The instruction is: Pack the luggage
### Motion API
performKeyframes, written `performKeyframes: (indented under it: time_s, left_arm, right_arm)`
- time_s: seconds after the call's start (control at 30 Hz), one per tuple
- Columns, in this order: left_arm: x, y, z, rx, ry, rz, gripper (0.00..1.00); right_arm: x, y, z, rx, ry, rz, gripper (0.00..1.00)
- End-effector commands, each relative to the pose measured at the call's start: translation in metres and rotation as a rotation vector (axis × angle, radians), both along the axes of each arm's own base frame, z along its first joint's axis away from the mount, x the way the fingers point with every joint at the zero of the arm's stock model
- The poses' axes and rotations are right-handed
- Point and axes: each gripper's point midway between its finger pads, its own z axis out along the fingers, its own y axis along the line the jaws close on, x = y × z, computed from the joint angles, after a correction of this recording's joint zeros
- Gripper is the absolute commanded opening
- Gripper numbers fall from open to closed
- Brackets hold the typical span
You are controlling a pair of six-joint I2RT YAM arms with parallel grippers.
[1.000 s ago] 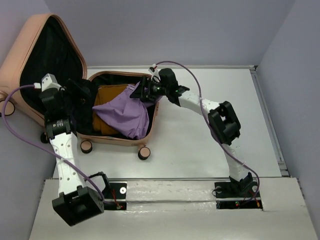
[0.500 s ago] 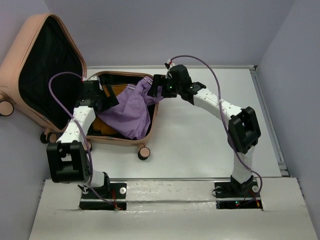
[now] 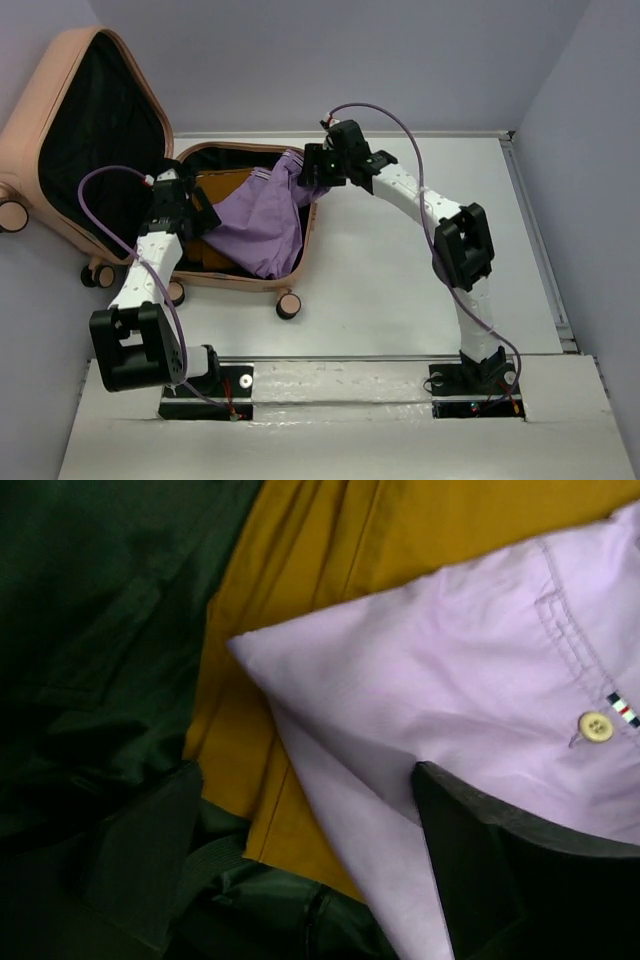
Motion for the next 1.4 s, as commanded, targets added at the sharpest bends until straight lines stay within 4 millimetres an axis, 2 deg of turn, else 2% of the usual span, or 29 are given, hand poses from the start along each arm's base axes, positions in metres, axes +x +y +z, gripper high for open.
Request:
performKeyframes:
  time_s: [0.0,0.03,0.07,0.1,0.13,0.23,0.27,0.3,0.33,0.37,0.4,0.43,0.53,0.63,0.7,0.73,0.77,0.83,0.87,0.9,0.93,0.97,1.0,1.03,1.1,1.17,1.23,1.27,1.37]
  left_arm:
    - [0.003,-0.005,-0.015,-0.033,0.012,-0.038,0.82]
    - [0.003,-0.005,-0.018,-0.039,0.011,-0.039,0.51]
    - [0.007,-0.01,-0.014,-0.061,-0.012,-0.06,0.36]
    - [0.01,-0.014,-0.01,-0.077,-0.026,-0.074,0.13]
    - [0.01,-0.015,-0.009,-0.083,-0.032,-0.079,0.06]
    - [0.011,-0.016,0.006,-0.087,-0.086,-0.074,0.06]
    - [0.011,-0.016,0.013,-0.085,-0.113,-0.069,0.06]
    - [0.008,-0.012,0.031,-0.07,-0.168,-0.047,0.06]
    - [0.007,-0.01,0.039,-0.056,-0.195,-0.037,0.06]
    - [0.003,-0.008,0.053,-0.052,-0.236,-0.024,0.06]
    - [0.001,-0.006,0.059,-0.047,-0.247,-0.013,0.06]
    - [0.0,-0.006,0.069,-0.047,-0.267,-0.011,0.06]
    - [-0.009,0.001,0.09,-0.017,-0.304,0.022,0.06]
    - [-0.017,0.008,0.114,0.008,-0.348,0.049,0.06]
    - [-0.021,0.011,0.12,0.017,-0.357,0.064,0.06]
    - [-0.022,0.011,0.117,0.015,-0.35,0.068,0.06]
    - [-0.024,0.012,0.108,0.012,-0.328,0.075,0.08]
    - [-0.026,0.014,0.097,0.011,-0.315,0.092,0.22]
    - [-0.027,0.014,0.084,0.008,-0.301,0.098,0.21]
    - [-0.028,0.015,0.082,0.006,-0.305,0.102,0.26]
    - [-0.027,0.014,0.077,0.001,-0.301,0.1,0.34]
    - [-0.026,0.014,0.074,-0.005,-0.295,0.098,0.64]
    - [-0.022,0.01,0.069,-0.026,-0.276,0.079,0.77]
    - [-0.018,0.007,0.072,-0.041,-0.28,0.067,0.92]
    - [-0.013,0.003,0.076,-0.062,-0.292,0.053,0.98]
    - [-0.007,-0.009,0.092,-0.108,-0.335,0.006,0.99]
    - [-0.001,-0.024,0.1,-0.139,-0.354,-0.041,0.97]
    - [0.003,-0.039,0.106,-0.159,-0.364,-0.081,0.95]
    - [0.019,-0.065,0.099,-0.201,-0.341,-0.13,0.88]
  right_arm:
    - [0.004,0.03,0.021,0.057,-0.066,0.091,0.53]
    - [0.007,0.035,0.028,0.076,-0.079,0.106,0.44]
    - [0.008,0.039,0.027,0.085,-0.078,0.116,0.39]
    - [0.004,0.049,0.019,0.092,-0.062,0.148,0.28]
    - [0.004,0.053,0.018,0.104,-0.06,0.161,0.25]
    - [0.003,0.074,0.021,0.202,-0.057,0.234,0.14]
    - [0.007,0.082,0.037,0.252,-0.078,0.241,0.13]
    - [0.002,0.092,0.033,0.292,-0.055,0.297,0.11]
    - [-0.002,0.098,0.051,0.343,-0.074,0.334,0.11]
    - [-0.001,0.107,0.054,0.406,-0.059,0.35,0.1]
    - [-0.008,0.115,0.074,0.47,-0.074,0.417,0.09]
    - [-0.008,0.12,0.072,0.502,-0.068,0.443,0.09]
    - [-0.008,0.129,0.104,0.609,-0.122,0.487,0.09]
    - [0.001,0.127,0.106,0.666,-0.109,0.461,0.09]
    - [0.013,0.121,0.085,0.662,-0.061,0.418,0.1]
    - [0.026,0.11,0.069,0.658,-0.022,0.374,0.12]
    - [0.028,0.105,0.046,0.641,0.032,0.353,0.12]
    - [0.034,0.091,0.028,0.604,0.071,0.316,0.2]
    - [0.029,0.084,-0.001,0.528,0.098,0.301,0.27]
    - [0.028,0.078,-0.009,0.48,0.096,0.282,0.34]
    - [0.033,0.07,0.007,0.444,0.035,0.231,0.46]
    - [0.033,0.063,0.007,0.412,0.012,0.21,0.55]
    - [0.031,0.047,-0.013,0.345,0.046,0.175,0.66]
    - [0.038,0.033,0.004,0.325,0.01,0.128,0.8]
    - [0.037,0.016,0.003,0.265,0.03,0.086,0.85]
    - [0.039,0.002,0.023,0.204,-0.046,0.053,0.86]
    - [0.037,-0.008,0.033,0.158,-0.084,0.041,0.86]
    - [0.033,-0.012,0.051,0.156,-0.109,0.045,0.87]
    - [0.027,-0.02,0.076,0.141,-0.165,0.05,0.87]
